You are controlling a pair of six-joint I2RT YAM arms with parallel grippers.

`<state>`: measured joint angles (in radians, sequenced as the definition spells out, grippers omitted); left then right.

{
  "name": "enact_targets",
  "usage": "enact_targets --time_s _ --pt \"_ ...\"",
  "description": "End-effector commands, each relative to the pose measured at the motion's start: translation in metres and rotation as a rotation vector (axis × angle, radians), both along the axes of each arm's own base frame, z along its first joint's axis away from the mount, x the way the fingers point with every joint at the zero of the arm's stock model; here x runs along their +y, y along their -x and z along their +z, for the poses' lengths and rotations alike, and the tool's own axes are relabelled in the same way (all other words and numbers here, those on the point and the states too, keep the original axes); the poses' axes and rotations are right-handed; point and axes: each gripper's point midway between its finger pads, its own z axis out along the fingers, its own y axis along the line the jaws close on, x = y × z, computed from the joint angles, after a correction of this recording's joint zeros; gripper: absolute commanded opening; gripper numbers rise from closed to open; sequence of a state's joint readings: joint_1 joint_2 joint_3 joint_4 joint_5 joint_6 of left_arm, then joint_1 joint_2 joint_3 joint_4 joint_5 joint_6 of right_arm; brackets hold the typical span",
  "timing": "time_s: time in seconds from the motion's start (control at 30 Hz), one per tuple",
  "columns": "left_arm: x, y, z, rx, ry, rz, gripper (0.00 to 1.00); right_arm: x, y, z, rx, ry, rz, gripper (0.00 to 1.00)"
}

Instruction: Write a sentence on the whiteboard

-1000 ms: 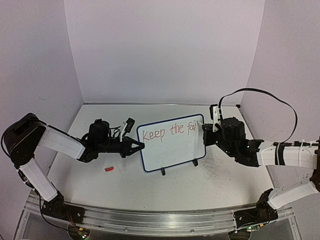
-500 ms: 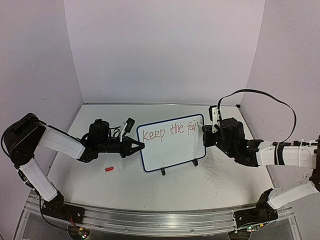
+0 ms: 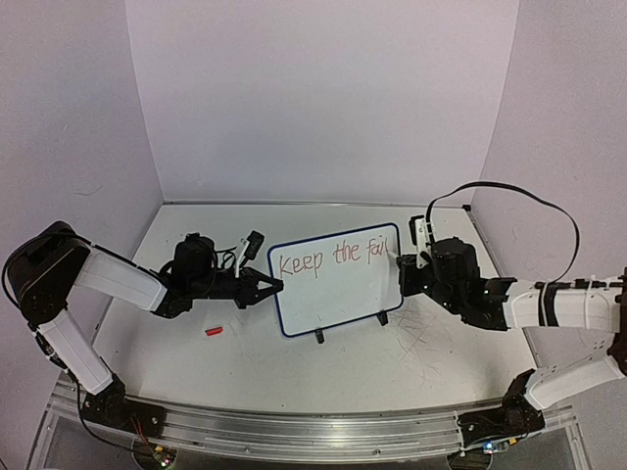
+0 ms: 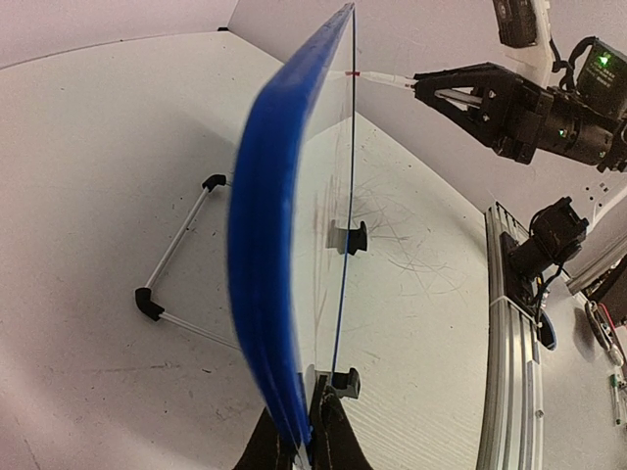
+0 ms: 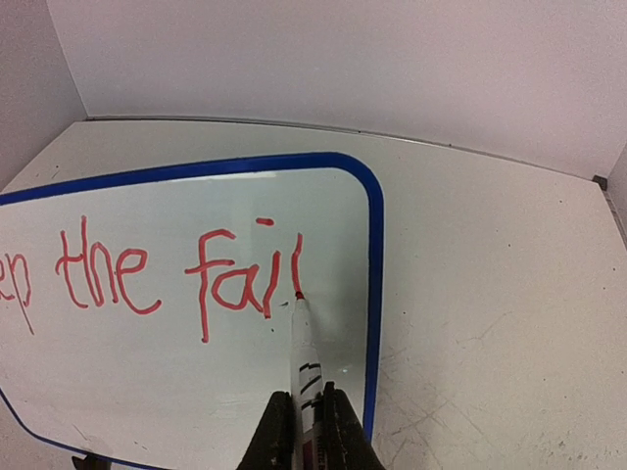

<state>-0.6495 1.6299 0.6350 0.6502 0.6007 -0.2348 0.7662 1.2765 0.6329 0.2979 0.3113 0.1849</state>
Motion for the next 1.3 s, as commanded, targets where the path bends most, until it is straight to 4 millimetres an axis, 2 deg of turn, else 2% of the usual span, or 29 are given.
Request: enact_targets --time_s 0.0,0.13,0.33,0.47,0.87,1.27 --pt "0.018 -0.029 -0.014 -0.058 -0.116 0.142 0.0 -0.006 0.005 -0.004 0.02 -0.005 -0.007 0.0" --pt "0.017 -0.029 -0.014 -0.057 -0.115 0.138 0.0 -0.009 0.005 -0.002 0.013 -0.003 -0.021 0.0" --pt "0.017 -0.029 -0.015 -0.055 -0.116 0.139 0.0 -0.003 0.003 0.03 -0.066 -0.073 0.003 0.0" --pt "0.018 -0.028 -0.013 -0.06 -0.116 0.14 0.0 0.001 0.001 0.039 -0.086 -0.088 0.013 0.0" --pt "0.019 -0.027 -0.014 -0.064 -0.122 0.141 0.0 0.014 -0.009 0.035 -0.081 -0.078 0.033 0.0" --pt "0.02 -0.027 -0.014 -0.065 -0.123 0.141 0.0 0.0 -0.015 0.024 -0.065 -0.034 -0.052 0.0"
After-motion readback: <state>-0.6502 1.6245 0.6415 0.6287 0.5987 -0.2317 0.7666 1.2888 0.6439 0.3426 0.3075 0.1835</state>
